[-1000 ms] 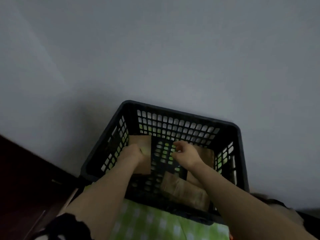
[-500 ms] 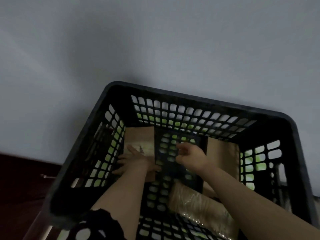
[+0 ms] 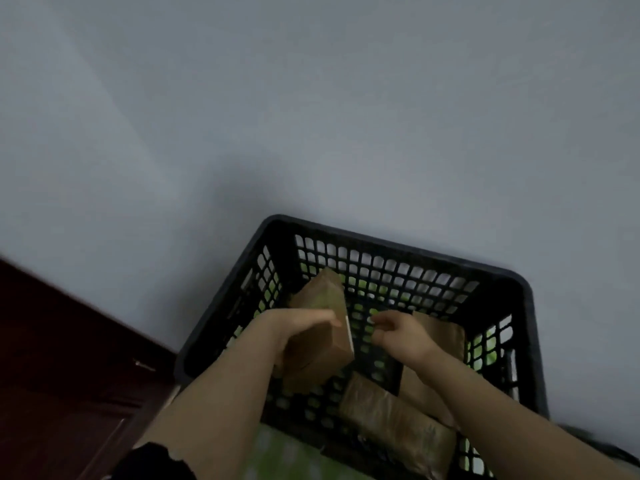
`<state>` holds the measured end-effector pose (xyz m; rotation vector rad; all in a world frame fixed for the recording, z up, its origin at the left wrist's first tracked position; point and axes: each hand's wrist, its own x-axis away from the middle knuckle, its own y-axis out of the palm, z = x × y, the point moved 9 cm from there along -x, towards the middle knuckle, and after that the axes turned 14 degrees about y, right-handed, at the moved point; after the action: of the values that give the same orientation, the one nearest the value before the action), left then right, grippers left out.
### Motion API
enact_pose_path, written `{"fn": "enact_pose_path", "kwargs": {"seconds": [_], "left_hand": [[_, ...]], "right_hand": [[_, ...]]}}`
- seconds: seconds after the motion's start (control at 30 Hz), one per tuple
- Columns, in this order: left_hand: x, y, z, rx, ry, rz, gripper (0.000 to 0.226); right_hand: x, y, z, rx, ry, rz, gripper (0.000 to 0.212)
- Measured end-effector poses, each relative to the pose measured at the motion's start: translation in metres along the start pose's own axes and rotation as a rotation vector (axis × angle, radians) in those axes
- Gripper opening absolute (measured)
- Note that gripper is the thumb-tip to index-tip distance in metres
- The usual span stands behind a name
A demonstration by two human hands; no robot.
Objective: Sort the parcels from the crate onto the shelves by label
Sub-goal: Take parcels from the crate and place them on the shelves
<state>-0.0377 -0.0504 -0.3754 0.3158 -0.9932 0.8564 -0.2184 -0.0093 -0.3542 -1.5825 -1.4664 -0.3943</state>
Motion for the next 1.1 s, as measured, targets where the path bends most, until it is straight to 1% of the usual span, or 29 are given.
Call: {"fn": "enact_pose_path", "kwargs": {"seconds": [0.07,0.1,0.13,0.2,0.23,0.3,0.33,0.4,0.47,0.5,0.53,0.57,0.63,0.73,0.77,0.83,0.93,1.0,1.1], "left_hand": [[0.044,0.012,0.008,0.140,0.101,-0.073,0.102],[0.070,0.019,0.012,0.194,0.173,-0.095,0.104],[0.094,0.023,0.012,0.240,0.251,-0.084,0.104],[0.143,0.036,0.009,0.322,0.399,-0.063,0.088],[0.167,0.042,0.004,0.362,0.457,-0.035,0.080],[0.211,0.055,-0.013,0.460,0.530,0.006,0.076],[0.230,0.057,-0.024,0.515,0.559,0.042,0.074],[0.272,0.057,-0.046,0.578,0.631,0.158,0.059],[0.315,0.048,-0.072,0.605,0.707,0.326,0.041],[0.338,0.043,-0.088,0.607,0.729,0.425,0.038],[0.361,0.037,-0.106,0.590,0.732,0.529,0.040],[0.383,0.035,-0.122,0.556,0.720,0.622,0.044],[0.424,0.032,-0.153,0.499,0.680,0.766,0.045],[0.473,0.033,-0.198,0.511,0.619,0.877,0.023],[0.489,0.035,-0.213,0.482,0.596,0.911,0.020],[0.518,0.037,-0.246,0.429,0.555,0.987,0.023],[0.563,0.043,-0.298,0.454,0.533,1.108,0.027],[0.588,0.049,-0.331,0.502,0.535,1.142,0.027],[0.618,0.058,-0.372,0.552,0.550,1.173,0.025]], "right_hand": [[0.027,-0.007,-0.003,-0.102,-0.032,-0.002,0.044],[0.041,-0.009,-0.003,-0.190,-0.031,-0.026,0.044],[0.055,-0.007,-0.002,-0.283,-0.027,-0.072,0.042],[0.089,0.005,0.000,-0.445,-0.018,-0.193,0.038],[0.109,0.015,0.001,-0.483,-0.016,-0.256,0.041],[0.146,0.041,0.005,-0.501,-0.009,-0.407,0.058],[0.168,0.056,0.005,-0.504,-0.018,-0.496,0.055],[0.208,0.083,0.002,-0.554,-0.036,-0.678,0.036],[0.240,0.098,-0.004,-0.566,-0.115,-0.722,0.032],[0.255,0.104,-0.007,-0.555,-0.171,-0.699,0.037],[0.269,0.111,-0.010,-0.521,-0.232,-0.668,0.042],[0.284,0.117,-0.013,-0.477,-0.289,-0.626,0.042],[0.315,0.137,-0.016,-0.374,-0.379,-0.591,0.035],[0.363,0.172,-0.020,-0.306,-0.473,-0.624,0.021],[0.379,0.185,-0.021,-0.292,-0.498,-0.646,0.021],[0.407,0.215,-0.017,-0.244,-0.506,-0.698,0.031],[0.451,0.259,-0.007,-0.156,-0.529,-0.768,0.045],[0.477,0.285,0.001,-0.093,-0.564,-0.791,0.054],[0.514,0.316,0.013,-0.033,-0.614,-0.842,0.060]]}}
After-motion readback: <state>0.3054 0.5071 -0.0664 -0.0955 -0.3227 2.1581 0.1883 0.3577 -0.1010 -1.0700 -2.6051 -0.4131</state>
